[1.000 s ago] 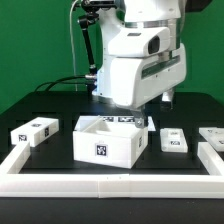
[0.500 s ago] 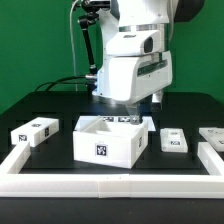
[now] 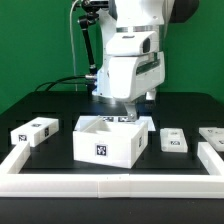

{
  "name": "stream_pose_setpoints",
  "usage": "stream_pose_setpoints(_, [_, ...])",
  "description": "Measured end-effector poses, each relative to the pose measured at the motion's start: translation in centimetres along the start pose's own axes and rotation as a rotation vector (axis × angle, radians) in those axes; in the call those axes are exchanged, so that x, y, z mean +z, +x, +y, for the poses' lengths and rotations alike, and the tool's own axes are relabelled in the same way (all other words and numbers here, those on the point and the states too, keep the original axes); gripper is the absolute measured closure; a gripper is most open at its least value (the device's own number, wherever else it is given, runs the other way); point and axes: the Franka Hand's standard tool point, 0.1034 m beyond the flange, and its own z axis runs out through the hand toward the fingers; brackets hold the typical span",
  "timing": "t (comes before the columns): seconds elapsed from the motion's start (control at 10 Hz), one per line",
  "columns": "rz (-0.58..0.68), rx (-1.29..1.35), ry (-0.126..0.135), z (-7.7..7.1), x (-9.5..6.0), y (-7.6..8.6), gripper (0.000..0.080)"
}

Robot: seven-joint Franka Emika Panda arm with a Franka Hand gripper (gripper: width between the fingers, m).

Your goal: Assemble cabinet

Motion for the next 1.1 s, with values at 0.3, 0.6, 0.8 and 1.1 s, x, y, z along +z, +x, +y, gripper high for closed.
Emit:
stream_pose_setpoints(0.3, [-0.013,-0.003,0.02,-2.0,0.9,-1.9,0.0001])
stream_pose_setpoints(0.6, [-0.014,-0.003,0.023,-2.0,1.1,-1.9,0.0001])
stream_pose_setpoints(0.8, [-0.005,-0.019,-0.001,-3.6,2.4,-2.7,0.0001])
stream_pose_setpoints(1.1, [-0.004,-0.042,0.0,-5.7,4.6,-3.7,0.0001])
